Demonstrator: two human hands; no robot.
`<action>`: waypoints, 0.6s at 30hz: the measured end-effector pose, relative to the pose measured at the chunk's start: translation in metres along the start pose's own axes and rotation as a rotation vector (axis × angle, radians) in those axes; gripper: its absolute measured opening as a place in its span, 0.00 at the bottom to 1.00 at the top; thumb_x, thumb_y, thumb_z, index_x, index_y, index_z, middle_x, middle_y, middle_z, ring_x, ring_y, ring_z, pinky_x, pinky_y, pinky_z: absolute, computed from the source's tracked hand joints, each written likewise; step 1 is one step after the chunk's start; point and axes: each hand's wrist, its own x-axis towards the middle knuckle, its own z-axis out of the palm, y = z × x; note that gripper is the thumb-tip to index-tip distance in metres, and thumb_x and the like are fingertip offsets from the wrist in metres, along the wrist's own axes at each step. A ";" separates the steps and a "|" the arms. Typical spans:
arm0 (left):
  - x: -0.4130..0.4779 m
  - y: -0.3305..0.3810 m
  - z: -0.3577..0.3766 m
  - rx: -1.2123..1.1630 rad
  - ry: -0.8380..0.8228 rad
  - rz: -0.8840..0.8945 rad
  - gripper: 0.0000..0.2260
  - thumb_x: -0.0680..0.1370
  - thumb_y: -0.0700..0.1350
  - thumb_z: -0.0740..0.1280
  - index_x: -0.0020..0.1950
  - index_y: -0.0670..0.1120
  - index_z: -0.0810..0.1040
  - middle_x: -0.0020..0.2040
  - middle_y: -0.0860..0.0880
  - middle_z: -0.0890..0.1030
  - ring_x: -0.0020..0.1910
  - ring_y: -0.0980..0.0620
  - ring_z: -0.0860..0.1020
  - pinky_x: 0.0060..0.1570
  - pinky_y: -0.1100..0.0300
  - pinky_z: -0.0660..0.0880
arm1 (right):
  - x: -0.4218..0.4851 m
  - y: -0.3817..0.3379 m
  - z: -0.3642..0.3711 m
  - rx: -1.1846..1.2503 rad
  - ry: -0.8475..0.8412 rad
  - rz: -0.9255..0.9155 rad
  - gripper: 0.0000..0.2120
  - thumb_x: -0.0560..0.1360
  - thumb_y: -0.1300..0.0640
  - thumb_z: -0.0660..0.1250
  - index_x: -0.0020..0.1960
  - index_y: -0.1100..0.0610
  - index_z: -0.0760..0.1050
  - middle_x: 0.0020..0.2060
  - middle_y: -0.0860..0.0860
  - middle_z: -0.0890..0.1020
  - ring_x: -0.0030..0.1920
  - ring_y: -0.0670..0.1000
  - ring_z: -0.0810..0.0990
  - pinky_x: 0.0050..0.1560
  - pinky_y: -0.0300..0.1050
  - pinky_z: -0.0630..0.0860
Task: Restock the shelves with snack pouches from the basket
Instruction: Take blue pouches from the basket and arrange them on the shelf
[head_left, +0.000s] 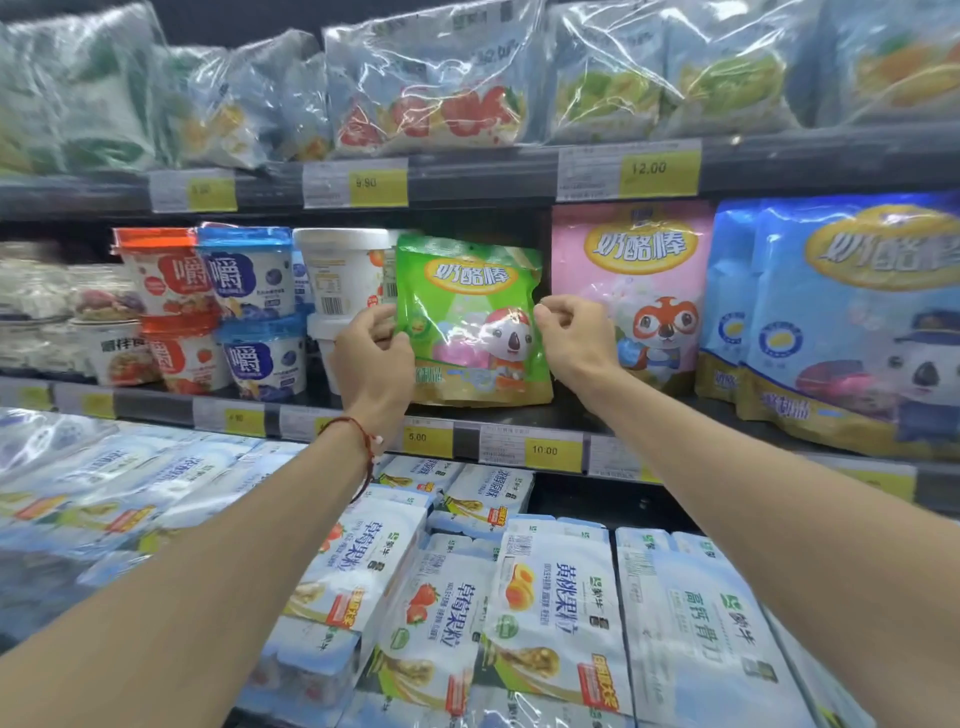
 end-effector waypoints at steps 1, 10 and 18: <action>0.002 0.001 0.001 -0.020 -0.016 0.006 0.16 0.77 0.36 0.65 0.64 0.46 0.78 0.54 0.53 0.82 0.50 0.58 0.79 0.47 0.72 0.76 | 0.003 -0.002 0.001 0.045 -0.011 0.027 0.11 0.83 0.55 0.63 0.58 0.57 0.83 0.45 0.48 0.80 0.49 0.49 0.79 0.55 0.46 0.77; 0.005 0.008 0.005 -0.115 -0.048 -0.097 0.09 0.81 0.46 0.61 0.57 0.47 0.78 0.46 0.54 0.79 0.45 0.57 0.76 0.41 0.64 0.70 | 0.004 -0.007 0.007 0.097 -0.015 -0.073 0.17 0.84 0.59 0.57 0.37 0.60 0.70 0.34 0.53 0.72 0.36 0.49 0.68 0.38 0.47 0.67; 0.009 0.013 0.015 -0.109 0.039 -0.130 0.06 0.82 0.46 0.60 0.53 0.46 0.75 0.43 0.53 0.77 0.37 0.60 0.73 0.33 0.66 0.68 | 0.004 -0.014 -0.003 0.114 0.050 -0.100 0.14 0.85 0.57 0.60 0.47 0.63 0.80 0.42 0.55 0.82 0.44 0.50 0.76 0.49 0.53 0.76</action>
